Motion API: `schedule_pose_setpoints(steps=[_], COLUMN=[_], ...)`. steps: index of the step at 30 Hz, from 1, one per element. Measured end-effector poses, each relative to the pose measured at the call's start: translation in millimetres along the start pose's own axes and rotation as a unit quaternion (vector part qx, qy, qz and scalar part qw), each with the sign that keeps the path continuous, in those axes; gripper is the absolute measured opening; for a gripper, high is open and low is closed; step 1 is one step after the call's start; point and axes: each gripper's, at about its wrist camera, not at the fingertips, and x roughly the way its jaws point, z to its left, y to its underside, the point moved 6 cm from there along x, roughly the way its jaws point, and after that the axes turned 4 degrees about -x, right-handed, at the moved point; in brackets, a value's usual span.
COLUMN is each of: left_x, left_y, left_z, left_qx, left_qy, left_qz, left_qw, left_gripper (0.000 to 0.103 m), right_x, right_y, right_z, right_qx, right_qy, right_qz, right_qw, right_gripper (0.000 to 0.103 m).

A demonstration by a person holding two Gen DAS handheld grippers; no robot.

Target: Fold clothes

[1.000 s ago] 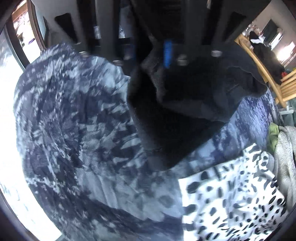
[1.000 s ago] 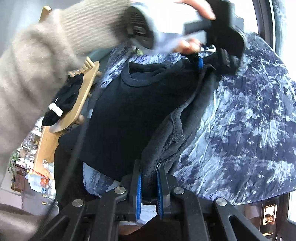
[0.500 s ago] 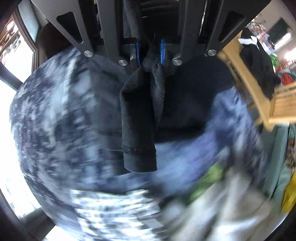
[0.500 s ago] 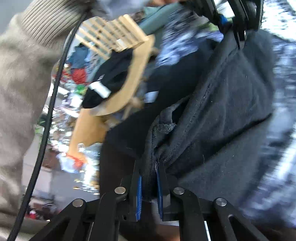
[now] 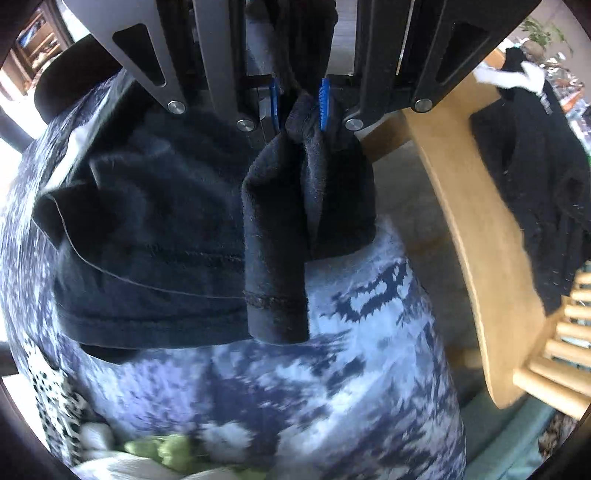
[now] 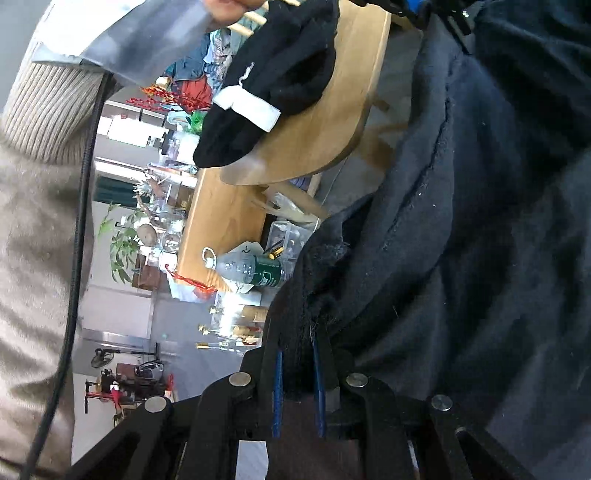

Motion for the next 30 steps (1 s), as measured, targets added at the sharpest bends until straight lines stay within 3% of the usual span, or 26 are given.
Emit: schedule_pose_setpoints(steps=[3, 7, 9, 11, 13, 14, 16, 20, 23, 25, 27, 30], left_x=[11.5, 17.7, 13.9, 3.5, -12.6, -21.5, -37.4, -70.0, -81.0, -69.3, -53.6, -21.4], left_y=[-5.7, -9.2, -6.7, -1.1, 7.8, 14.0, 32.8, 79.7, 116.7, 141.0, 162.5, 177.5], left_z=[3.2, 9.7, 14.0, 21.6, 28.2, 30.4, 33.7, 36.9, 47.3, 39.5, 15.5, -22.8], left_qx=[-0.009, -0.029, -0.04, -0.044, -0.037, -0.028, -0.02, -0.004, 0.007, 0.013, 0.02, 0.03], left_qy=[0.014, 0.025, 0.039, 0.023, -0.003, -0.014, -0.018, -0.01, 0.042, 0.095, 0.143, 0.13], left_qz=[0.007, 0.011, 0.014, 0.002, -0.024, -0.039, -0.062, -0.115, -0.166, -0.196, -0.207, -0.214], left_qw=[0.9998, 0.9992, 0.9984, 0.9988, 0.999, 0.9987, 0.9977, 0.9934, 0.9852, 0.9759, 0.9676, 0.9677], left_gripper=[0.018, 0.029, 0.035, 0.051, 0.066, 0.069, 0.069, 0.069, 0.071, 0.086, 0.087, 0.087], right_x=[13.5, 17.9, 11.2, -0.3, -16.5, -26.8, -45.3, -92.0, -136.1, -161.5, -173.6, -175.8], right_y=[-6.5, -7.8, -7.2, -9.4, -12.5, -14.1, -16.9, -16.0, -11.0, -15.2, -26.9, -39.1], right_z=[-7.1, -12.1, -13.4, -5.9, 8.0, 19.3, 40.1, 67.6, 42.6, -5.8, -56.9, -133.1], right_qx=[0.02, 0.032, 0.044, 0.04, 0.02, 0.002, -0.025, -0.065, -0.05, 0.005, 0.079, 0.193], right_qy=[-0.011, -0.028, -0.035, -0.042, -0.038, -0.039, -0.048, -0.063, -0.032, 0.012, 0.02, -0.014], right_qz=[0.001, -0.005, -0.011, -0.026, -0.049, -0.059, -0.078, -0.112, -0.133, -0.148, -0.156, -0.161], right_qw=[1.0, 0.999, 0.998, 0.998, 0.998, 0.997, 0.996, 0.99, 0.989, 0.989, 0.984, 0.968], right_gripper=[0.011, 0.015, 0.027, 0.056, 0.061, 0.069, 0.08, 0.08, 0.08, 0.081, 0.081, 0.078])
